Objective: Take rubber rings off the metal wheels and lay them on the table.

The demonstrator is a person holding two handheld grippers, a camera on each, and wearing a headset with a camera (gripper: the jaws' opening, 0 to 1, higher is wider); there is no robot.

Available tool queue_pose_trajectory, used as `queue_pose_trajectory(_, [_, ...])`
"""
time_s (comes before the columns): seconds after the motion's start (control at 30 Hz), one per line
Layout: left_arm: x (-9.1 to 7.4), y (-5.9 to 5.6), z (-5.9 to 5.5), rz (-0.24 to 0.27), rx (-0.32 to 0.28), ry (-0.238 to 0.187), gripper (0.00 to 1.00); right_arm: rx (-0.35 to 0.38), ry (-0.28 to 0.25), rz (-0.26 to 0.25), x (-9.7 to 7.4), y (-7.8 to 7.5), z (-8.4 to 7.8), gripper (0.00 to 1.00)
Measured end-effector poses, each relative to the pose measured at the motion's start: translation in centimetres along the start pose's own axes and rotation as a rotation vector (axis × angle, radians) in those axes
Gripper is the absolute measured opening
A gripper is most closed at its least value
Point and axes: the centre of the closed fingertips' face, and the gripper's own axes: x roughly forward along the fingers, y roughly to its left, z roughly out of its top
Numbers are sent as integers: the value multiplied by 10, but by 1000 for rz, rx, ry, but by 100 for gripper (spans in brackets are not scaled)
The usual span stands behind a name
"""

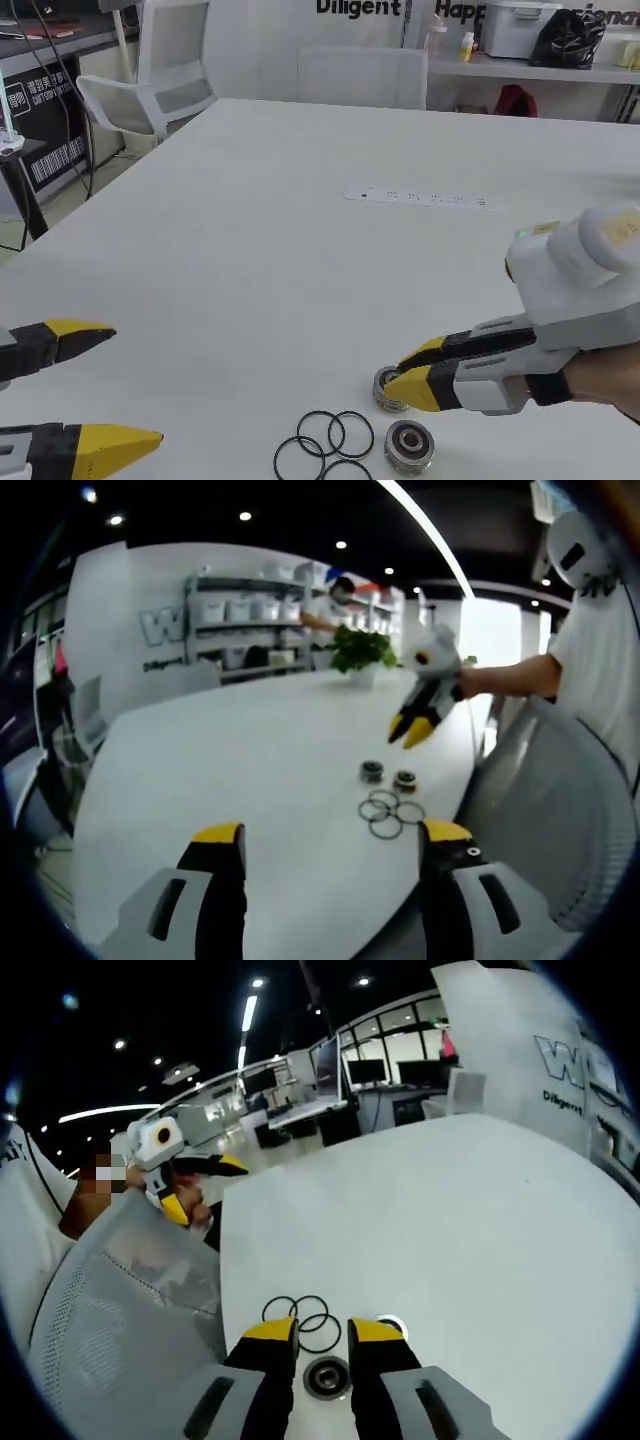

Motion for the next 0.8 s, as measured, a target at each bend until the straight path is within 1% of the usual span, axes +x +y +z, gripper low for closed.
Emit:
queue_pose_trajectory(0.07, [0, 0, 0, -1, 2, 0, 71, 0, -13, -17, -7, -5, 0, 18])
queue_pose_trajectory(0.13, [0, 0, 1, -2, 2, -2, 71, 0, -38, -40, -14, -8, 1, 19])
queue_pose_trajectory(0.23, [1, 0, 1, -3, 3, -4, 71, 7, -63, -48, -23, -9, 1, 22])
queue_pose_trajectory(0.33, [1, 0, 2, -7, 2, -5, 71, 16, -96, -68, -33, -10, 1, 31])
queue_pose_trajectory(0.4, [2, 0, 3, -8, 2, -8, 72, 24, -125, -78, -41, -9, -1, 38])
queue_pose_trajectory(0.47, [2, -1, 2, -11, 0, -8, 72, 26, -141, -89, -46, -8, -4, 42])
queue_pose_trajectory(0.5, [3, -2, 2, -15, -6, -11, 73, 27, -144, -92, -46, -8, -4, 45])
queue_pose_trajectory(0.6, [4, -3, 2, -19, -15, -16, 78, 26, -168, -123, -53, -9, -9, 55])
queue_pose_trajectory(0.73, [7, -6, 1, -27, -21, -17, 81, 21, -171, -142, -53, -5, -20, 63])
queue_pose_trajectory(0.8, [8, -7, 0, -31, -20, -12, 81, 25, -171, -144, -53, -3, -27, 69])
